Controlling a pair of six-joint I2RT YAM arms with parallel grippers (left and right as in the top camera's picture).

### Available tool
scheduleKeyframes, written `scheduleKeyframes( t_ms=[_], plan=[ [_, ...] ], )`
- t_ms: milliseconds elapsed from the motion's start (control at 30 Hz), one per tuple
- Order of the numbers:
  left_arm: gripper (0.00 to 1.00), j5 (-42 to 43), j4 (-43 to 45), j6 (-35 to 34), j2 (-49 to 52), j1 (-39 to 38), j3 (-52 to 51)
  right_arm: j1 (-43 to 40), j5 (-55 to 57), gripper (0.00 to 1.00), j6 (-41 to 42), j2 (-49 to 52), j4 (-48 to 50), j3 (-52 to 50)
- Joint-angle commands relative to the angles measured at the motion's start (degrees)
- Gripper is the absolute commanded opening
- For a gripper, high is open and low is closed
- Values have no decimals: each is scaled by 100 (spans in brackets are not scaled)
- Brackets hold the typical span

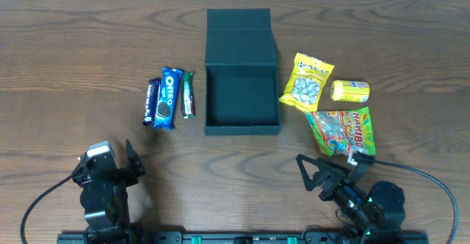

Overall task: Pack container
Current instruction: 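Reach right gripper to the Haribo bag and grasp it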

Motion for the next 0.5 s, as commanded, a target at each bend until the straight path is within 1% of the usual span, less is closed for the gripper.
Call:
scheduleKeyframes(
  t_ms=[0, 133, 233, 300, 367, 467],
  plan=[
    [95, 15, -87, -22, -33, 7, -94, 24, 142, 99, 774, -31, 116, -11],
    [95, 15, -87, -22, -33, 7, -94, 11, 428, 99, 1014, 94, 332, -9],
    [95, 15, -90, -22, -33, 7, -94, 9, 586, 99, 1010, 452, 468, 50],
    [95, 15, -90, -22, -33, 7, -94, 7, 848, 99, 1001, 876, 481, 219],
    [95, 15, -90, -22, -33, 7, -94, 0, 1108, 99, 787, 1360, 479, 494],
    [95, 15, -87, -22, -33, 7, -94, -35, 1370, 99, 188, 2284, 407, 1169]
  ],
)
